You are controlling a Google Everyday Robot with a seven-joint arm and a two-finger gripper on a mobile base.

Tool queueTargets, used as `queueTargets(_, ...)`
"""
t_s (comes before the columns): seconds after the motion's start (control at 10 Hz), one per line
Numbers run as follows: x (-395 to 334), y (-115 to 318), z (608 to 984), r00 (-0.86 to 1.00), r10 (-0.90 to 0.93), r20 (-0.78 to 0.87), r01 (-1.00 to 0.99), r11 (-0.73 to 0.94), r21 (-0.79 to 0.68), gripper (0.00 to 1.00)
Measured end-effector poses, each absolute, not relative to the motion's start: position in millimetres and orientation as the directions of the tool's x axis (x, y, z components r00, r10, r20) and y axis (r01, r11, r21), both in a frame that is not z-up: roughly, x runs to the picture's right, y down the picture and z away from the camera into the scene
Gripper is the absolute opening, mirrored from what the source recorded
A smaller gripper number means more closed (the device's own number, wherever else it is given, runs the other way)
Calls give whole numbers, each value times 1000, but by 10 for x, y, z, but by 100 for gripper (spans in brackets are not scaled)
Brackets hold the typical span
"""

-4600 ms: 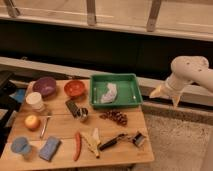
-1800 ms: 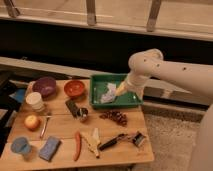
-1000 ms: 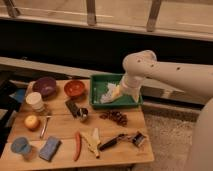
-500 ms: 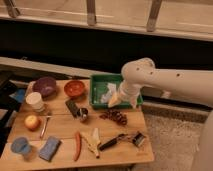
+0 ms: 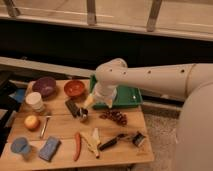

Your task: Place sponge in tray

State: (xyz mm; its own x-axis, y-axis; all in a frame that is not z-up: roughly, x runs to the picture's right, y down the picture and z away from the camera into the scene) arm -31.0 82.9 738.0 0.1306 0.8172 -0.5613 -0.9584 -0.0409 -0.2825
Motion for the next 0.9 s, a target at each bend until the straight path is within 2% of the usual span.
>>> queueTargets(0.5,-261,829,7390,126,818,-561,-959,-44,-280,79)
queueTargets(0.8,-525,871,7312,200,819,-537,-932,-11,-363,79)
queueTargets(0.9,-826,912,7251,257,815,-519,-908,19,-419,79)
